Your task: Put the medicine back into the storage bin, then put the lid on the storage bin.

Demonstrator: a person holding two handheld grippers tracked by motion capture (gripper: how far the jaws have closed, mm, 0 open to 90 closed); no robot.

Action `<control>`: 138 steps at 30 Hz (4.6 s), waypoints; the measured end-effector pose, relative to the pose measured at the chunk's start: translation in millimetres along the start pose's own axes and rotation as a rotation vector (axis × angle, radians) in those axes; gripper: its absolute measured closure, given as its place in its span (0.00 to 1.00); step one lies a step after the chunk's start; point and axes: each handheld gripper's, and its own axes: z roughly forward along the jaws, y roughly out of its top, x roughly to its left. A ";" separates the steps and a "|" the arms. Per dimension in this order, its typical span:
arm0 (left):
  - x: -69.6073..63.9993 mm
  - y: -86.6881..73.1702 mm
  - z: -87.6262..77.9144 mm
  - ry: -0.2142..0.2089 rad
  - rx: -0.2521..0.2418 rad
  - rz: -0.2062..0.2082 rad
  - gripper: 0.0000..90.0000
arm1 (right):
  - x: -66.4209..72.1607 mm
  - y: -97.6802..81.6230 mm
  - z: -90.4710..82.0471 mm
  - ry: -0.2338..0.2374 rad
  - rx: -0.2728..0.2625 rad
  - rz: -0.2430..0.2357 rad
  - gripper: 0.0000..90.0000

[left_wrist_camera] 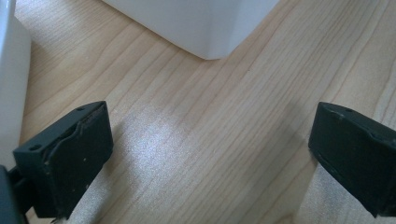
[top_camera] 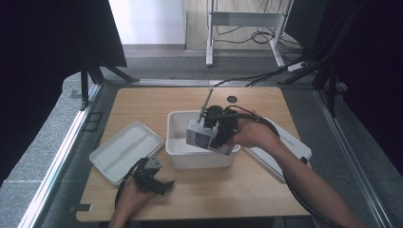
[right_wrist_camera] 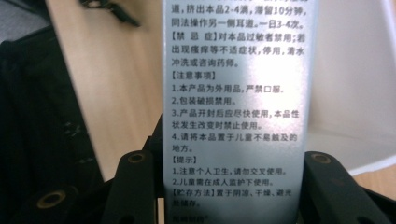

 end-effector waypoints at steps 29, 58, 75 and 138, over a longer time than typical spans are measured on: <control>-0.2 0.0 -0.2 -0.002 -0.001 0.000 0.00 | -69.2 2.6 124.6 -0.032 0.075 0.169 0.62; -0.2 -0.2 -0.4 0.000 0.001 -0.001 0.01 | -54.8 -24.3 75.5 -0.032 -0.204 0.184 0.21; -0.1 -0.2 -0.4 0.000 -0.001 -0.003 0.01 | -12.2 -89.9 44.1 -0.092 -0.445 0.205 0.02; 48.8 48.3 -53.1 0.037 0.148 0.020 0.19 | 33.7 -203.4 180.8 -0.136 -0.519 0.348 0.00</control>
